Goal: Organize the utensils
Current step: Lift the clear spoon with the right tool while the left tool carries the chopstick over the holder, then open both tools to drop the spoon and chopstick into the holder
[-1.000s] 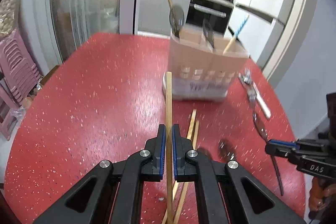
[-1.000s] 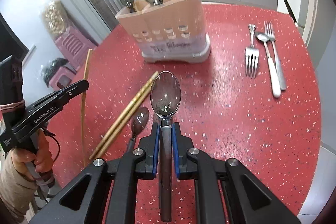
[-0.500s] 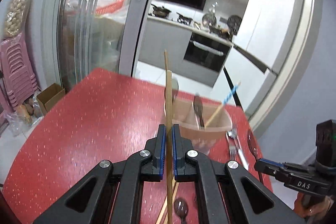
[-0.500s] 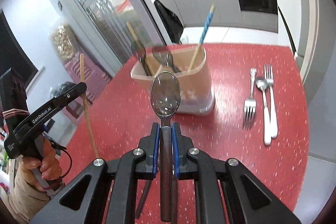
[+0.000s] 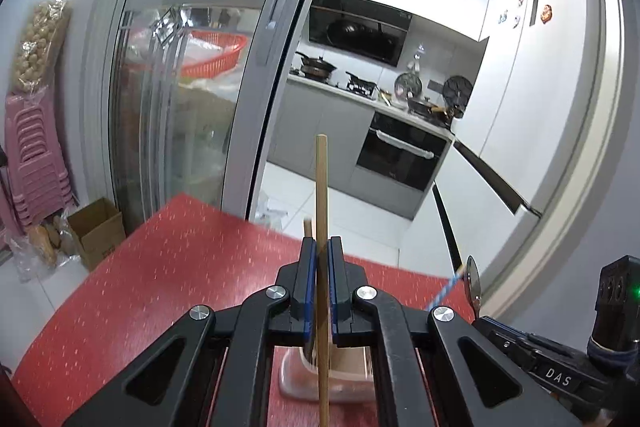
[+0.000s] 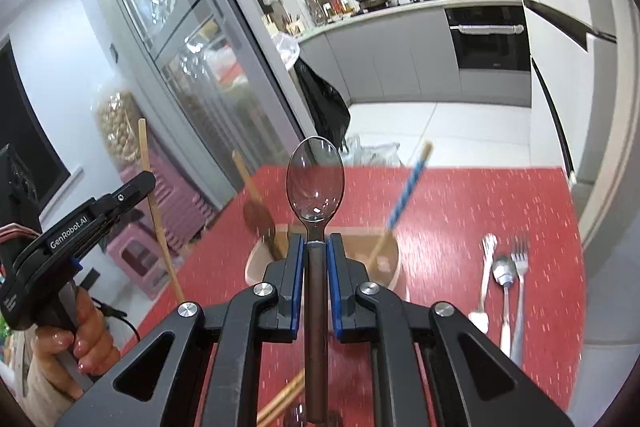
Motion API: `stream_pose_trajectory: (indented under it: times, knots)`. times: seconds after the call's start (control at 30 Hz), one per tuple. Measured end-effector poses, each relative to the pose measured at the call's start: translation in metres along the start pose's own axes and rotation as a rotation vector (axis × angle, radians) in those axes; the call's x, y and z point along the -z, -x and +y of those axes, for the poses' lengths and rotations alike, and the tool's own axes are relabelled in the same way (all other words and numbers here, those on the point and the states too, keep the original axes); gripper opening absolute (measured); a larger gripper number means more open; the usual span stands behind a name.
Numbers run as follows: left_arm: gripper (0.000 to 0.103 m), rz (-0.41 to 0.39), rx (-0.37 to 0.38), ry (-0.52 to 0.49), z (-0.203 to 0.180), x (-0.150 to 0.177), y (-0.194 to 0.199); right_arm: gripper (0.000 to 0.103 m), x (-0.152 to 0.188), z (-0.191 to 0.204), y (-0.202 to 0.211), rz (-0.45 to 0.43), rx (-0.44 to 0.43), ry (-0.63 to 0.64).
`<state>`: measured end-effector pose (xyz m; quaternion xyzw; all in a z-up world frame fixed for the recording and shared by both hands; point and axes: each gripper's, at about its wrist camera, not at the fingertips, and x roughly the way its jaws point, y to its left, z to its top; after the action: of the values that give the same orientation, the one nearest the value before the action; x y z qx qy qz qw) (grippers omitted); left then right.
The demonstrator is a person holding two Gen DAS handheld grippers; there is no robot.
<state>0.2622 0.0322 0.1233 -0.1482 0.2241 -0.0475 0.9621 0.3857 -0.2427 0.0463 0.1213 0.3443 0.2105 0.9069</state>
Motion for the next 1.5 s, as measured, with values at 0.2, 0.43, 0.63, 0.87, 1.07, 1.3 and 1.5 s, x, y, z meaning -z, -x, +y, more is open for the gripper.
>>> stream_pose_trajectory:
  times: [0.2,0.43,0.63,0.87,1.07,1.3,1.5]
  knots:
    - [0.029,-0.042,-0.026,-0.014,-0.010,-0.015,-0.028,0.013,-0.020,-0.001,-0.028,-0.069,0.005,0.016]
    - [0.029,-0.079,-0.040,0.010,-0.011,-0.022,-0.056,0.013,-0.025,-0.006,-0.059,-0.133,0.023,0.037]
    - [0.029,-0.133,-0.047,-0.013,-0.016,-0.018,-0.072,0.013,-0.022,-0.012,-0.081,-0.160,0.056,0.067]
    - [0.029,-0.172,-0.050,-0.067,-0.027,0.004,-0.080,0.013,-0.007,-0.019,-0.094,-0.177,0.063,0.101]
    - [0.029,-0.156,-0.062,-0.115,-0.031,0.027,-0.076,0.013,0.010,-0.020,-0.091,-0.187,0.071,0.123]
    - [0.029,-0.125,-0.087,-0.149,-0.033,0.046,-0.072,0.013,0.021,-0.022,-0.079,-0.204,0.075,0.120]
    - [0.029,-0.105,-0.116,-0.171,-0.033,0.054,-0.068,0.013,0.029,-0.024,-0.070,-0.201,0.083,0.123]
